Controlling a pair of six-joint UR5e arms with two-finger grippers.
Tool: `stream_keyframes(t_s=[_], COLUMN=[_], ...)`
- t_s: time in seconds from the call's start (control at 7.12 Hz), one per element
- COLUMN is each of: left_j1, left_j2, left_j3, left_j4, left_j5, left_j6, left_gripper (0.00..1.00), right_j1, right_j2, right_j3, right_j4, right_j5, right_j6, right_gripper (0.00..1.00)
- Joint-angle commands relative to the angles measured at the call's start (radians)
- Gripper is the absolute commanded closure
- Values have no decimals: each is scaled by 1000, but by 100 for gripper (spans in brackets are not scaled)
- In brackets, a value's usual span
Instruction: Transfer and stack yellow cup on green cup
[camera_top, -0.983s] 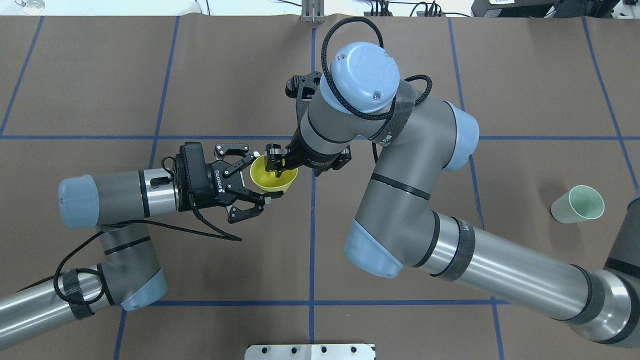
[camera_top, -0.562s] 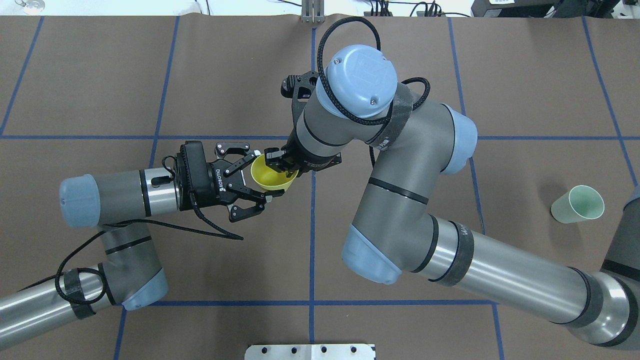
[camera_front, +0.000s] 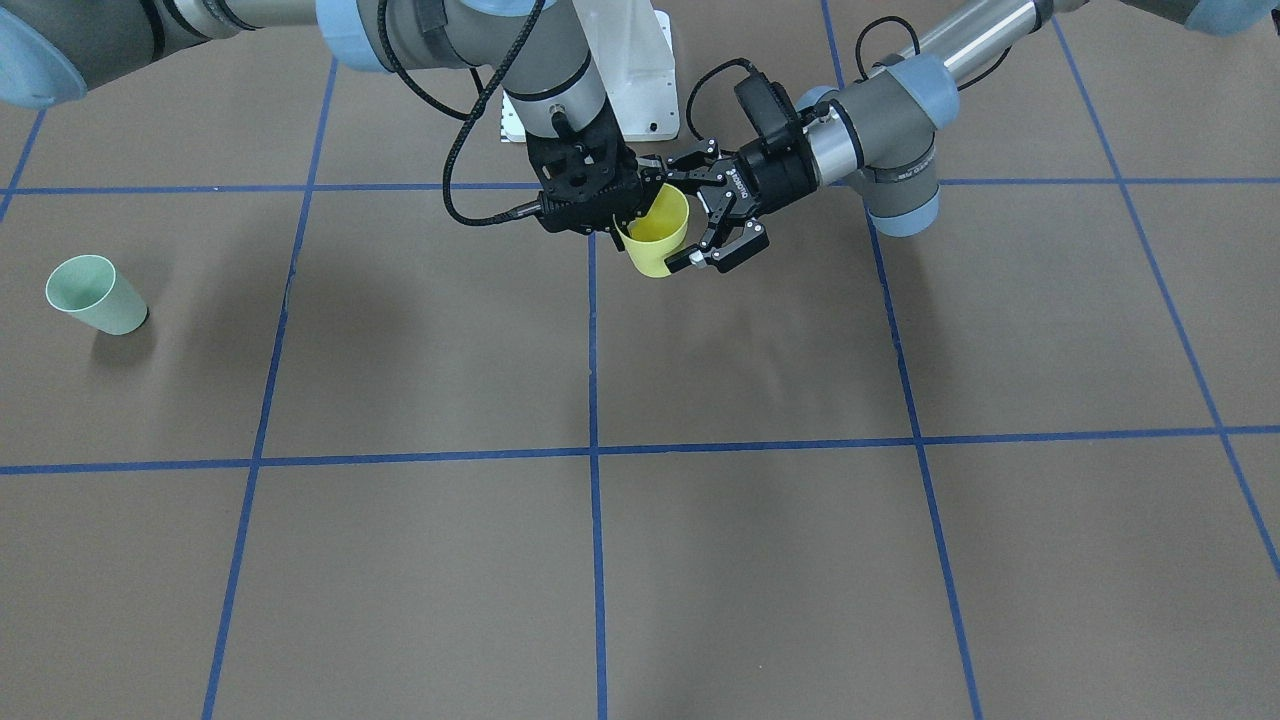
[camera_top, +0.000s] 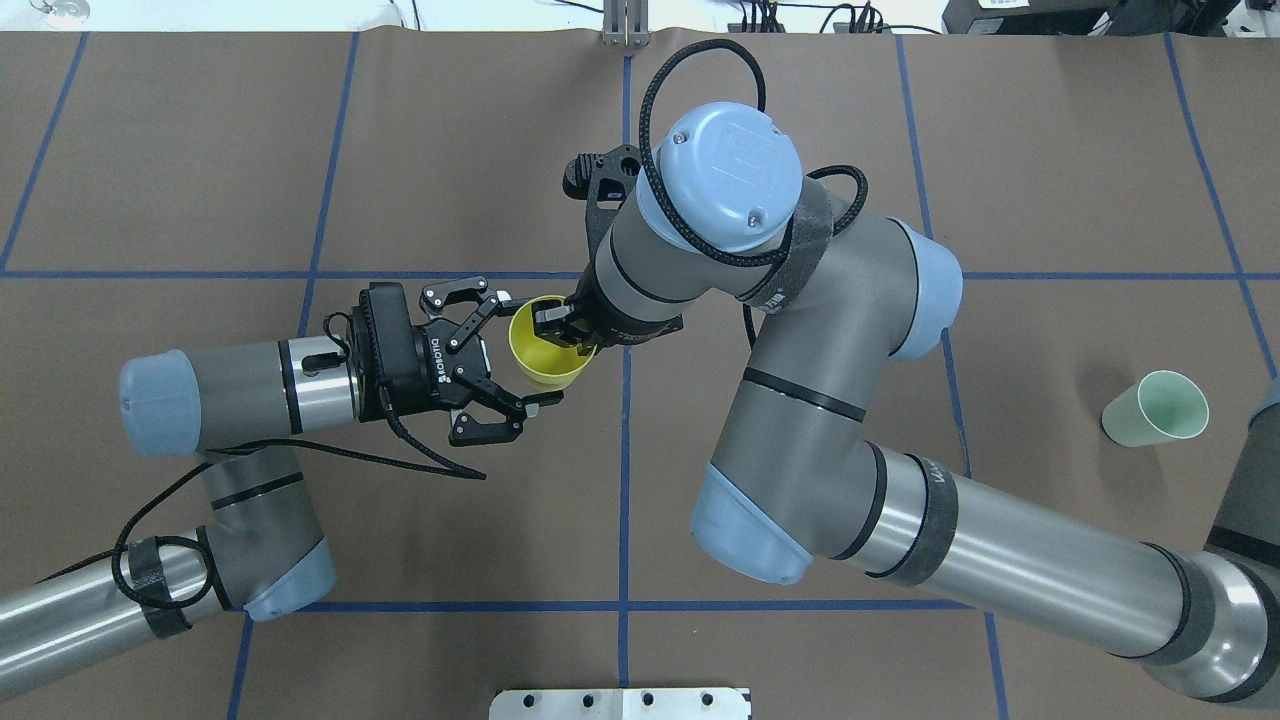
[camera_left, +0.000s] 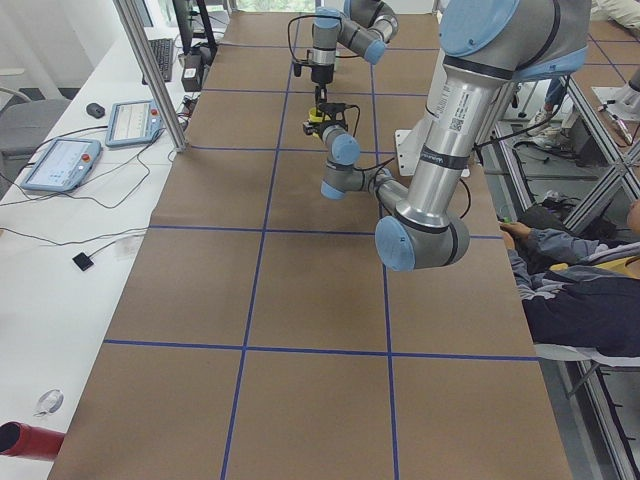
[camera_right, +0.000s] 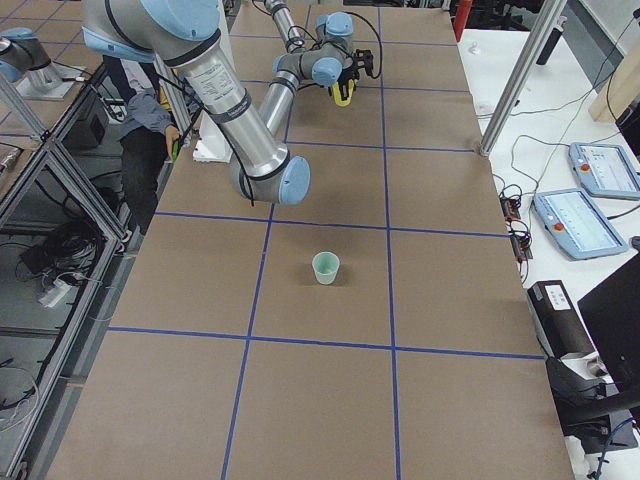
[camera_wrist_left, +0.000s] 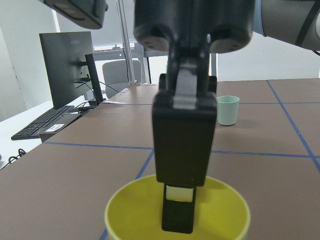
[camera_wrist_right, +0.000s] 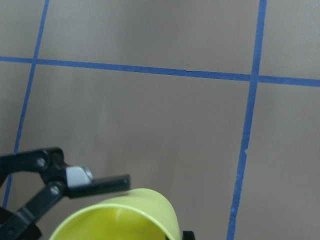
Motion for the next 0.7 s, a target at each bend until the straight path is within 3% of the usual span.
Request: stream_keyframes(t_s=[0.0,0.28,0.56], left_j1=[1,-1,-1], left_j2=[7,12,14], left_j3=[5,3,2], left_j4=[-2,-3,-3], left_j5=[-1,13,57], left_j6=[1,1,-1], left_gripper=[1,1,1], right_j1=[0,17,113], right_j2=[-47,-104,-110], right_j3=[47,92,90], right_j4=[-1,-3,-41], right_j5=[1,1,13], right_j6=[1,1,-3], right_gripper=[100,100,100])
